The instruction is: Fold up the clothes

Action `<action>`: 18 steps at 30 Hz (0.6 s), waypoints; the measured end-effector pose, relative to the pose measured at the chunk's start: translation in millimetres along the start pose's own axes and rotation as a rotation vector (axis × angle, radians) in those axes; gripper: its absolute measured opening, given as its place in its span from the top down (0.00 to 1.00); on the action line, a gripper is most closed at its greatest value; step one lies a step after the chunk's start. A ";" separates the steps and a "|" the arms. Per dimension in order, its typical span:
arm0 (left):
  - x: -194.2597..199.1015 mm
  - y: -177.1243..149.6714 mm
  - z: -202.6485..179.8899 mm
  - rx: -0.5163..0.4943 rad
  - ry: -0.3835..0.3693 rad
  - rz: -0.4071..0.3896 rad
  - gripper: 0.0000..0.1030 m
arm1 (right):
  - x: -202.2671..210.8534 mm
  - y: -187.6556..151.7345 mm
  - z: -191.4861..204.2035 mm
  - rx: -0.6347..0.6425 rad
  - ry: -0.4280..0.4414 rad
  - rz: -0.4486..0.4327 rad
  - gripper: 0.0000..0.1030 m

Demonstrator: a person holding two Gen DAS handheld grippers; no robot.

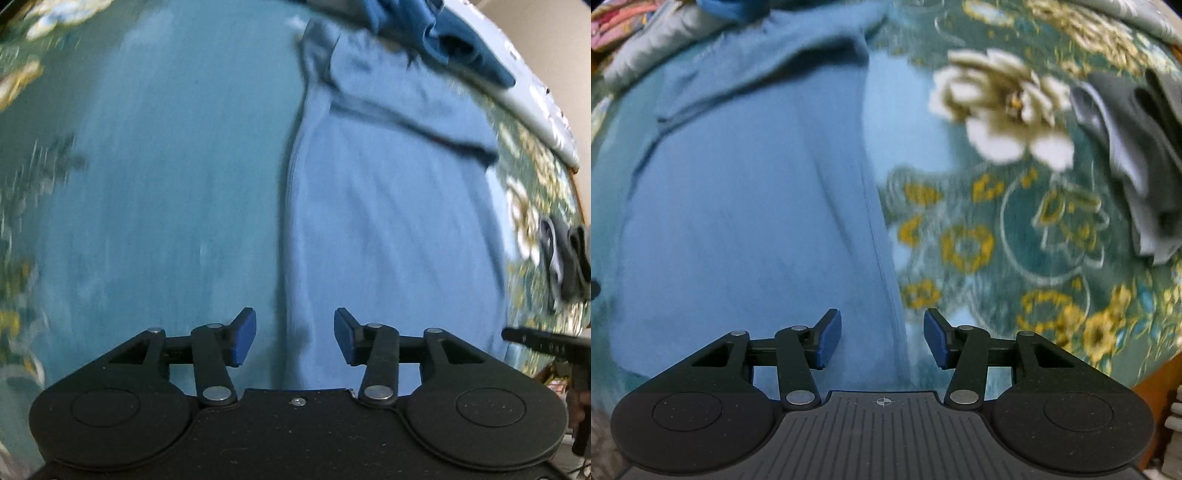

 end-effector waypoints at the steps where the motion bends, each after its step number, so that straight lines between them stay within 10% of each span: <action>1: -4.1 -8.3 0.6 0.009 0.007 0.008 0.57 | -4.0 -2.8 -2.1 -0.007 0.005 0.005 0.55; 6: -15.9 -34.1 4.3 0.101 0.035 -0.029 0.57 | -10.3 -7.5 -11.0 -0.043 0.058 -0.005 0.56; 10: -16.3 -36.1 0.6 0.150 0.046 -0.063 0.58 | -7.0 -9.3 -12.3 -0.017 0.127 0.002 0.77; 12: -17.6 -37.7 -5.7 0.142 0.044 -0.060 0.67 | -5.5 -9.2 -14.1 -0.018 0.176 0.020 0.92; 16: -24.4 -44.0 -23.3 0.134 0.027 -0.047 0.98 | -2.9 -6.5 -24.4 -0.047 0.237 0.036 0.96; 18: -19.5 -46.4 -28.2 0.159 0.034 -0.077 0.98 | 0.4 -3.3 -29.5 -0.056 0.277 0.040 0.97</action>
Point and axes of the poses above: each gripper's, at about its wrist camera, not at the fingertips, and x roughly against the way its jaws point, z to its left, y to its top, the point moved 5 cm from there along -x, roughly the way its jaws point
